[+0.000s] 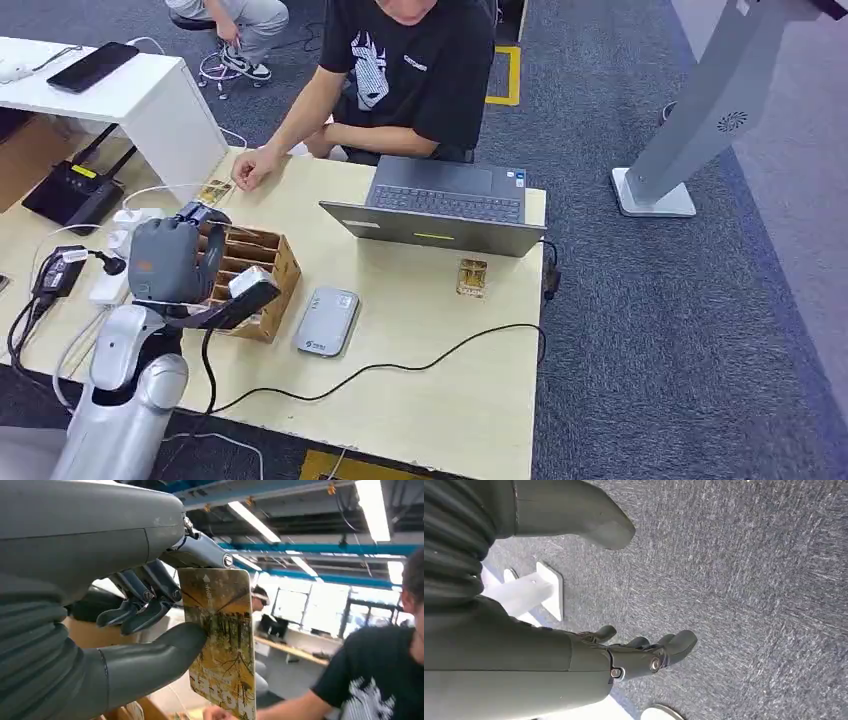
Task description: Pass the card to the sensor for recognition and then transmit it.
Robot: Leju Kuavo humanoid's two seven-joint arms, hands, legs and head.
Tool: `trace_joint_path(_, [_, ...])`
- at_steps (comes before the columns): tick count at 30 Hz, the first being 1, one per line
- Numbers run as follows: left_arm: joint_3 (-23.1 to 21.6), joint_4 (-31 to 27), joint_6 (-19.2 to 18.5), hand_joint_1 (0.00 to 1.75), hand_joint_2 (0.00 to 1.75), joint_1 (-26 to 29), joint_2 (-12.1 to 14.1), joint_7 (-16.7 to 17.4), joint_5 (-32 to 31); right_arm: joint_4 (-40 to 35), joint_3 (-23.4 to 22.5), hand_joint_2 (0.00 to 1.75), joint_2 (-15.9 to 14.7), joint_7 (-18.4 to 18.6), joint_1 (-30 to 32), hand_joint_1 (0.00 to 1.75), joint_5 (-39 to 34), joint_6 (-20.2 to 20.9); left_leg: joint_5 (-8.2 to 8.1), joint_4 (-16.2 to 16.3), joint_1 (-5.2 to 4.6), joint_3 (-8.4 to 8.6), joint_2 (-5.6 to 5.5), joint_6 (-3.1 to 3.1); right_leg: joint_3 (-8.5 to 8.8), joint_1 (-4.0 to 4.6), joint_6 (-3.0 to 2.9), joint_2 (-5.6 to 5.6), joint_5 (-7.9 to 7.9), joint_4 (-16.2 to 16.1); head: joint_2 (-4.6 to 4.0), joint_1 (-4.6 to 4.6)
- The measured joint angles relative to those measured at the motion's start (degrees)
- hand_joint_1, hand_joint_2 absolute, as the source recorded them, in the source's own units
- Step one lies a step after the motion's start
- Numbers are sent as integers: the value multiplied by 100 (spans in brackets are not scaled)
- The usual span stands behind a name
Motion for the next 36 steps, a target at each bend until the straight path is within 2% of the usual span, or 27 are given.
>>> trace_joint_path(7, [-478, 185, -297, 175, 175, 110, -50, 116, 22, 0, 0, 175, 4, 7, -2, 0, 22, 35, -1, 0, 0, -1, 2, 0, 0, -1, 0, 2, 0, 0, 0, -2])
trace_joint_path(13, [-566, 461, -264, 175, 175, 411, -52, 122, 72, 0, 0, 175, 4, 66, 0, 0, 70, 35, -1, 0, 1, -2, 1, 0, -2, 0, 1, 2, -1, 0, 2, 0])
trace_joint_path(20, [-588, 649, -286, 175, 175, 494, -66, 179, 63, 0, 0, 175, 4, 66, -1, 0, 87, 37, -1, -1, 0, -3, 1, 0, -1, 0, 1, 0, -1, 0, 0, 0])
trace_joint_path(28, [-625, 999, -146, 175, 175, 638, -164, 267, -109, 0, 0, 175, 28, 61, -20, 0, 157, 61, -1, 0, 0, -3, 0, 1, -1, 0, 1, -1, -1, -1, 2, 0])
trace_joint_path(32, [-625, 1265, 59, 175, 175, 623, -262, 164, -166, 0, 15, 175, 33, 72, -38, 0, 205, 61, -1, 0, 0, -3, 0, 1, -1, 0, 1, -1, -1, -1, 2, -2])
trace_joint_path(36, [-625, 1430, 96, 175, 175, 621, -326, 142, -177, 0, 42, 175, 35, 79, -45, 0, 223, 61, -1, 0, 0, -3, 0, 1, -1, 0, 1, -1, -1, -1, 2, 0])
